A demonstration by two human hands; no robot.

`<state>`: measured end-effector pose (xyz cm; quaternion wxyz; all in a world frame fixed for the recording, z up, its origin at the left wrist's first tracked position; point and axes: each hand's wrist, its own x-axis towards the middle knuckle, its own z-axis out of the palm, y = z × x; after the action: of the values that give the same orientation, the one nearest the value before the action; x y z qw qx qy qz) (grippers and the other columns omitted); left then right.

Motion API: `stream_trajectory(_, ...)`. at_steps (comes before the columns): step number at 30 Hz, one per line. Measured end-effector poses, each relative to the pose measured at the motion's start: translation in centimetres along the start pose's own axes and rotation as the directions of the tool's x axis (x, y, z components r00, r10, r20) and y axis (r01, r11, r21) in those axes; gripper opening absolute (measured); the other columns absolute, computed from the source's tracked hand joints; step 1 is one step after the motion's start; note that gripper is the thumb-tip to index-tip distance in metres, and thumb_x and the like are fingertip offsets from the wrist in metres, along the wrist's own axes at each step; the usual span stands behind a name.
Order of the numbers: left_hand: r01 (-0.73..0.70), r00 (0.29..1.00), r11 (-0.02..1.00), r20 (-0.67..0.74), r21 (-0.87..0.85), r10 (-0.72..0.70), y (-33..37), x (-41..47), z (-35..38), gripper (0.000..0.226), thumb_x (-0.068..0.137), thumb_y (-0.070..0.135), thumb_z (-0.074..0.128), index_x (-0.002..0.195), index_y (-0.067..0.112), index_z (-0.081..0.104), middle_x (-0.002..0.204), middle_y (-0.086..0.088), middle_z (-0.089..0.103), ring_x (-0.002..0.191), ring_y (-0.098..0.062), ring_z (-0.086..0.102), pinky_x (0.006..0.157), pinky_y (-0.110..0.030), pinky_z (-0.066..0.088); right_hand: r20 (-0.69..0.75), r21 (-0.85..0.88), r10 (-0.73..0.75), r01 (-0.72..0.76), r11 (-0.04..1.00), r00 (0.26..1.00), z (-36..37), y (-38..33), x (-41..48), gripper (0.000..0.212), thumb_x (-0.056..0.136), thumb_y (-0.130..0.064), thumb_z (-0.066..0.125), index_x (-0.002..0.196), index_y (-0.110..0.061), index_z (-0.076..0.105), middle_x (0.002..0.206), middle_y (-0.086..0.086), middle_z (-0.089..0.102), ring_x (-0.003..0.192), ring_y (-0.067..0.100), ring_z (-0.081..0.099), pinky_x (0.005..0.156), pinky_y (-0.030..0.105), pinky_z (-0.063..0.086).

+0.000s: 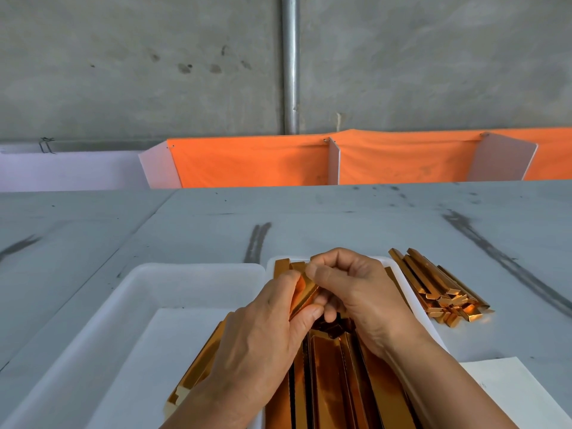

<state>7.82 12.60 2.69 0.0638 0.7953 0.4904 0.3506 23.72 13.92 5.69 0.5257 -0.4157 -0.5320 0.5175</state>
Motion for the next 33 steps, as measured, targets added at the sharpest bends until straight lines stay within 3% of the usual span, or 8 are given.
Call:
stream_trajectory(13, -0.011, 1.000, 0.998, 0.021, -0.065, 0.012, 0.10, -0.14, 0.00, 0.049, 0.085, 0.074, 0.030, 0.124, 0.045, 0.035, 0.095, 0.021, 0.056, 0.085, 0.004, 0.059, 0.072, -0.016, 0.051, -0.018, 0.132, 0.116, -0.113, 0.985, 0.993, -0.02, -0.44, -0.01, 0.015, 0.088, -0.006, 0.068, 0.073, -0.009, 0.070, 0.057, 0.015, 0.059, 0.038, 0.017, 0.046, 0.039, 0.022, 0.043)
stream_trajectory(20, -0.010, 0.999, 0.999, 0.035, -0.044, 0.011, 0.03, -0.12, -0.02, 0.048, 0.085, 0.074, 0.031, 0.124, 0.046, 0.035, 0.095, 0.022, 0.055, 0.084, 0.005, 0.058, 0.071, -0.015, 0.050, -0.014, 0.050, 0.087, -0.087, 0.995, 0.996, -0.05, -0.42, -0.12, 0.019, 0.088, -0.010, 0.070, 0.071, -0.018, 0.073, 0.058, 0.013, 0.060, 0.039, 0.016, 0.048, 0.041, 0.022, 0.044)
stream_trajectory(25, 0.008, 1.000, 1.000, 0.029, -0.007, -0.008, -0.15, 0.07, -0.03, 0.051, 0.082, 0.075, 0.025, 0.124, 0.046, 0.032, 0.097, 0.022, 0.055, 0.083, 0.004, 0.058, 0.070, -0.015, 0.051, -0.014, -0.093, 0.003, -0.004, 0.996, 1.000, -0.20, -0.29, -0.29, 0.013, 0.090, -0.023, 0.069, 0.081, -0.019, 0.077, 0.061, 0.008, 0.064, 0.044, 0.016, 0.052, 0.050, 0.020, 0.047)
stream_trajectory(29, 0.015, 1.000, 1.000, 0.016, 0.024, -0.016, -0.36, 0.12, -0.06, 0.051, 0.081, 0.075, 0.022, 0.124, 0.048, 0.025, 0.098, 0.021, 0.053, 0.080, 0.001, 0.058, 0.067, -0.012, 0.048, -0.007, -0.123, 0.006, -0.007, 0.992, 1.000, -0.39, -0.31, -0.25, 0.019, 0.094, -0.015, 0.063, 0.087, -0.023, 0.079, 0.062, 0.007, 0.063, 0.047, 0.017, 0.052, 0.052, 0.020, 0.047)
stream_trajectory(33, 0.004, 1.000, 0.998, 0.022, 0.060, -0.005, -0.52, 0.12, 0.10, 0.056, 0.080, 0.076, 0.019, 0.129, 0.048, 0.021, 0.100, 0.023, 0.050, 0.083, 0.001, 0.057, 0.066, -0.009, 0.045, -0.010, -0.065, 0.068, -0.069, 0.996, 0.998, -0.33, -0.39, -0.13, 0.018, 0.093, -0.008, 0.065, 0.086, -0.017, 0.079, 0.064, 0.010, 0.063, 0.046, 0.016, 0.051, 0.048, 0.020, 0.046)
